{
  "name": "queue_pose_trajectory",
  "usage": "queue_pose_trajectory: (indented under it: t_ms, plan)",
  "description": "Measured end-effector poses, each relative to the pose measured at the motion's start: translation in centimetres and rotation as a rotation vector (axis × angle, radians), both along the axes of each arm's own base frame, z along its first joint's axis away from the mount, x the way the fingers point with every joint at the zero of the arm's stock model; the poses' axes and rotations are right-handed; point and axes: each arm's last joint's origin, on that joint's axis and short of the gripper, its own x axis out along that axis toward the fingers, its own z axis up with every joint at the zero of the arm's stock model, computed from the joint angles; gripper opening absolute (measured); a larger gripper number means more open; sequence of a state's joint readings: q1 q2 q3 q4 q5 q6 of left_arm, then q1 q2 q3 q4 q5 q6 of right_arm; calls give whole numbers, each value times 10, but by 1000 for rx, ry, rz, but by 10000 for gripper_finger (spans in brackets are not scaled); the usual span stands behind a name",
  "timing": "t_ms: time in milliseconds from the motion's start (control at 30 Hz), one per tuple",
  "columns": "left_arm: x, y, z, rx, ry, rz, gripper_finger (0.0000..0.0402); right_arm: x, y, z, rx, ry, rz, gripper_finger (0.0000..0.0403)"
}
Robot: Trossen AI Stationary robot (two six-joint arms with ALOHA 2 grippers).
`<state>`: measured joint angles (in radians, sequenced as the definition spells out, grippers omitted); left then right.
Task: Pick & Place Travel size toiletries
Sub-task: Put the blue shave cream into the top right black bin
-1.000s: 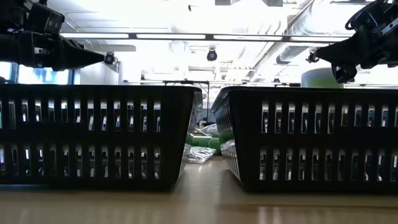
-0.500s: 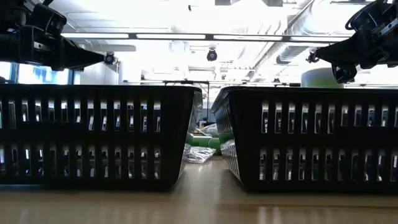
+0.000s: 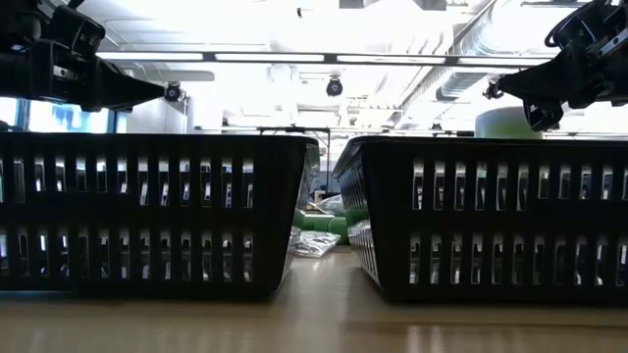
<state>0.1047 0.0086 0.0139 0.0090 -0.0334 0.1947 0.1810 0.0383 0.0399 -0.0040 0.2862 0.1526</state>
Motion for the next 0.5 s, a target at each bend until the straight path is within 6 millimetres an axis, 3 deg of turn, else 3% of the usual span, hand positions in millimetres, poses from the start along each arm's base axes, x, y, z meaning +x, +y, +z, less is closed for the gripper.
queue_pose_trajectory:
  t_ms: [267, 500]
  plan:
    - [0, 0, 0, -31, -4, -1, 0, 0, -1, 0, 0, -1, -28, 2]
    - [0, 0, 0, -181, -25, -3, 0, 0, -1, 0, 0, 0, -28, 2]
